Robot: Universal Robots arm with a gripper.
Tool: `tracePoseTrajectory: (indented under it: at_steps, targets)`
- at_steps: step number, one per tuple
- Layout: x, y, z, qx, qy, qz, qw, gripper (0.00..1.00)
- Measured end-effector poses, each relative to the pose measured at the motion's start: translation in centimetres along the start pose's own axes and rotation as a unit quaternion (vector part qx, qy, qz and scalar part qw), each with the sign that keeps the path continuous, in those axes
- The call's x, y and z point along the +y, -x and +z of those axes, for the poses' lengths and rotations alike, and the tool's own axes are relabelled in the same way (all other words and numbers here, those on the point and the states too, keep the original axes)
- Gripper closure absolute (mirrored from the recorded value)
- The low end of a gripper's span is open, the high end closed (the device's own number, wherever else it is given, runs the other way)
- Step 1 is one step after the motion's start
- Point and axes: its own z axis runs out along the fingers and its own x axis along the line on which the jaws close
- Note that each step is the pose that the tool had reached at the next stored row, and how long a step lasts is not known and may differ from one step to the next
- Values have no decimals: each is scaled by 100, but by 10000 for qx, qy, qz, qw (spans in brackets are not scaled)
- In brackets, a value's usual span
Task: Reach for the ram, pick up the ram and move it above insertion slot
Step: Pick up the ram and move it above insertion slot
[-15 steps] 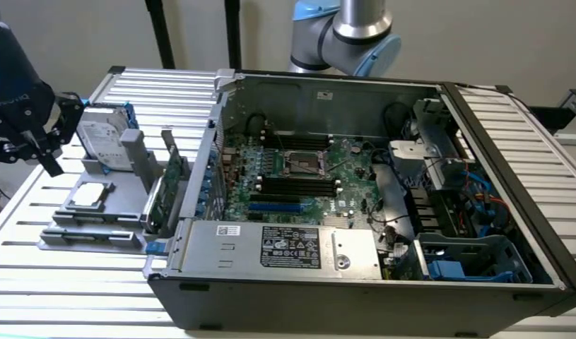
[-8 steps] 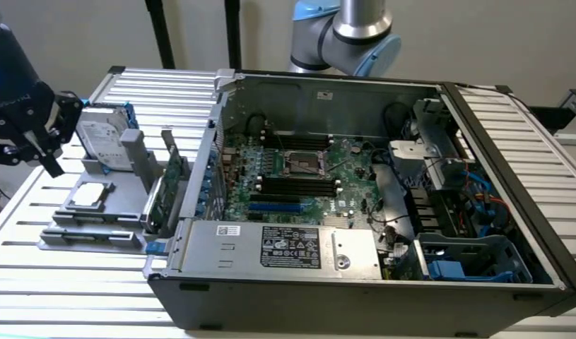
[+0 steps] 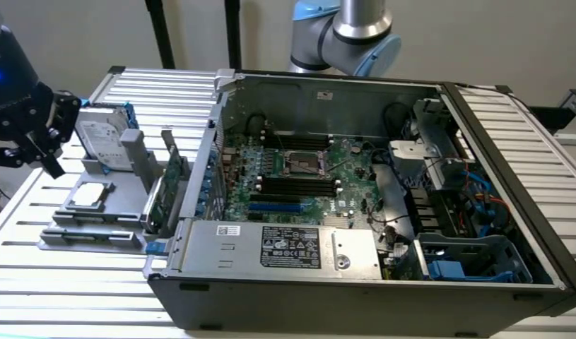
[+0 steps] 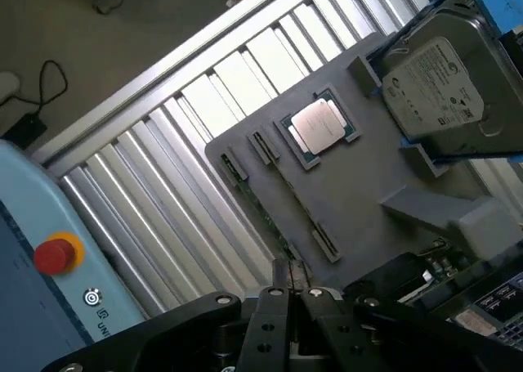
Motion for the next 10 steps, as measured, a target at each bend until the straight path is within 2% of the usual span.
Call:
tracePoseTrajectory:
  at_steps: [5, 10]
  targets:
    - [0, 0, 9, 13, -1, -457, 9990, 89]
    - [0, 0, 17, 25, -2, -905, 9959, 89]
